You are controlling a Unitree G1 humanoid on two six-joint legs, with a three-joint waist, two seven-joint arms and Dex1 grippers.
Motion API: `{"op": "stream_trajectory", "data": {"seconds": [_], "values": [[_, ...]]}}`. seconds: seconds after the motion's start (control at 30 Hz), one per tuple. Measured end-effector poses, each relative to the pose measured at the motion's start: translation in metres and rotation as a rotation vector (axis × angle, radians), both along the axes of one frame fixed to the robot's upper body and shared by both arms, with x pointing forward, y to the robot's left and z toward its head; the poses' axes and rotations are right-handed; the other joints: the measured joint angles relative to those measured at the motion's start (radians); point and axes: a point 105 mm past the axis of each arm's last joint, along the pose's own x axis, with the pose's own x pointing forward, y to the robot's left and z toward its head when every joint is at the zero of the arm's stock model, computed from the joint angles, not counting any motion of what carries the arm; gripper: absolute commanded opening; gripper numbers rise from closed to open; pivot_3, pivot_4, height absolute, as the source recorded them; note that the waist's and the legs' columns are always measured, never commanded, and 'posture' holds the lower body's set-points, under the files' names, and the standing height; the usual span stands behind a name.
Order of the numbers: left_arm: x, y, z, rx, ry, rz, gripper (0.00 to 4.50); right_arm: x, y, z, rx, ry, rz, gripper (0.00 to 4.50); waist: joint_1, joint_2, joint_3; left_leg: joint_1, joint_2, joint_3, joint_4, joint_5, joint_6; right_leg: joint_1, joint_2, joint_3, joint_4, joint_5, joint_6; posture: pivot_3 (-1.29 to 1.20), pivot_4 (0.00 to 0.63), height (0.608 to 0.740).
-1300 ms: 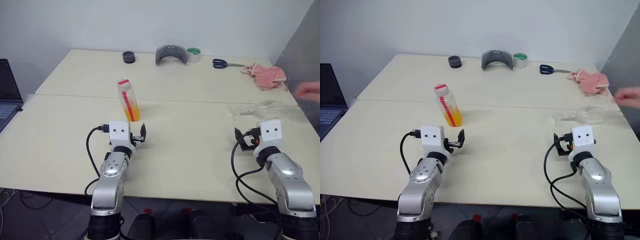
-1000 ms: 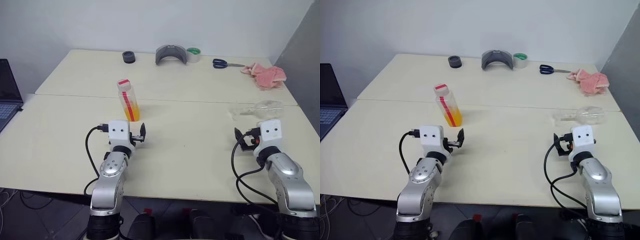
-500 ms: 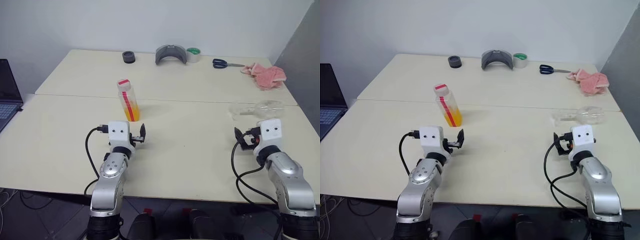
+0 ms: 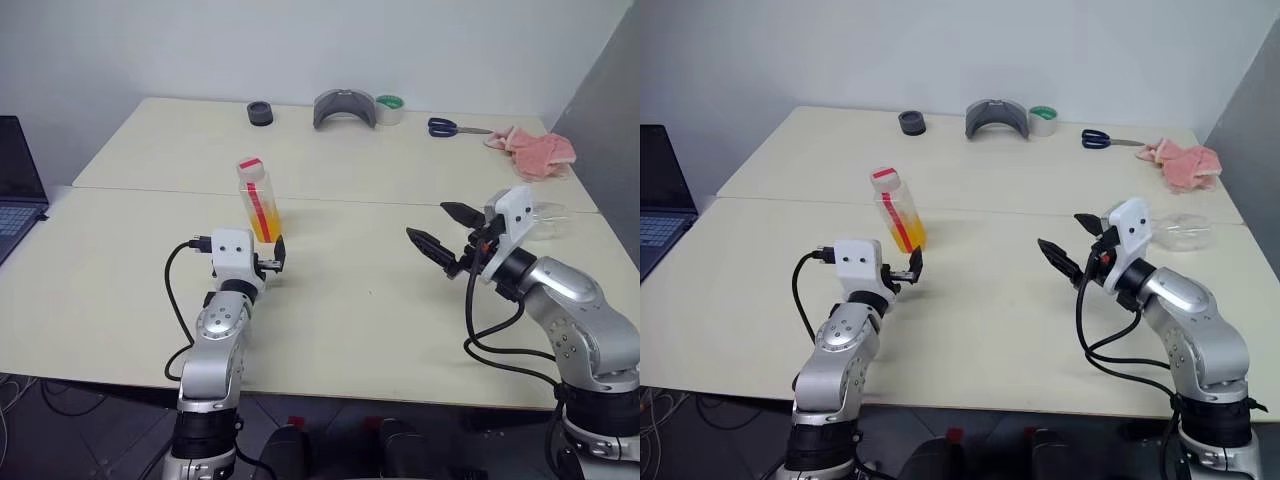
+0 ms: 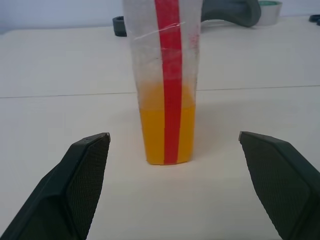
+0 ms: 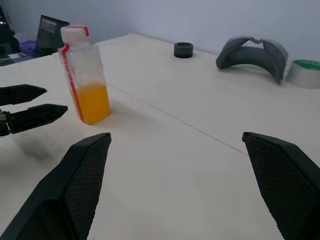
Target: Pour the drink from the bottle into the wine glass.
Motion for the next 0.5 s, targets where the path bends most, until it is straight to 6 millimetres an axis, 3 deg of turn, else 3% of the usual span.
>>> {"op": "stream_trajectory", "data": {"seconds": [0.5], "values": [[0.019,-0.007,0.016,-0.015,-0.065,-0.013,4.49,0.002,0.007,-0.001,0.022,0.020,0.024,4.50,0.000,0.000,0.000,0.000,0.000,0.000,0.000,0.000,0.000,0.000,0.000,0.000,0.001,0.000,0.000,0.00,0.150,0.740]]}}
